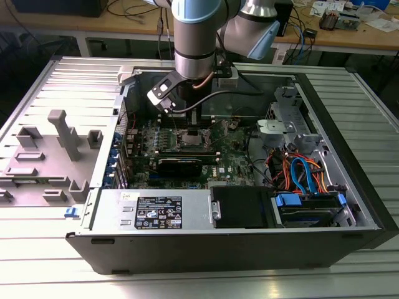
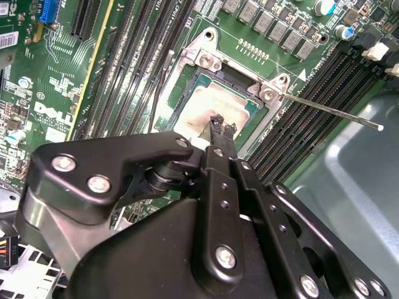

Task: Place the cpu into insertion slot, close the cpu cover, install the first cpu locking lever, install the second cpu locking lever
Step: 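Place the cpu into insertion slot, then close the cpu cover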

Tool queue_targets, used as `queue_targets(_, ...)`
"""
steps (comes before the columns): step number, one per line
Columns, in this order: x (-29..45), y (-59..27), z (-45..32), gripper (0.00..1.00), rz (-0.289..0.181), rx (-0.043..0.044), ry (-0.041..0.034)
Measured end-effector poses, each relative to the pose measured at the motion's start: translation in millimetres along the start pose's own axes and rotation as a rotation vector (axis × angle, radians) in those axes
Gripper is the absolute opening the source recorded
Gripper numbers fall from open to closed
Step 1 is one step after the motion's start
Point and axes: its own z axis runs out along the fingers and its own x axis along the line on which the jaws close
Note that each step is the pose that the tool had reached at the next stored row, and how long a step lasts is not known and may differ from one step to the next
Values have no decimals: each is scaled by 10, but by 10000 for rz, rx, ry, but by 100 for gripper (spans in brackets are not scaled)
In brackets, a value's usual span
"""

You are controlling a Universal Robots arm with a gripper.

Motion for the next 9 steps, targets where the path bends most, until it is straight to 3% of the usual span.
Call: queue_targets(9, 0, 0, -17, 11, -6, 0, -1)
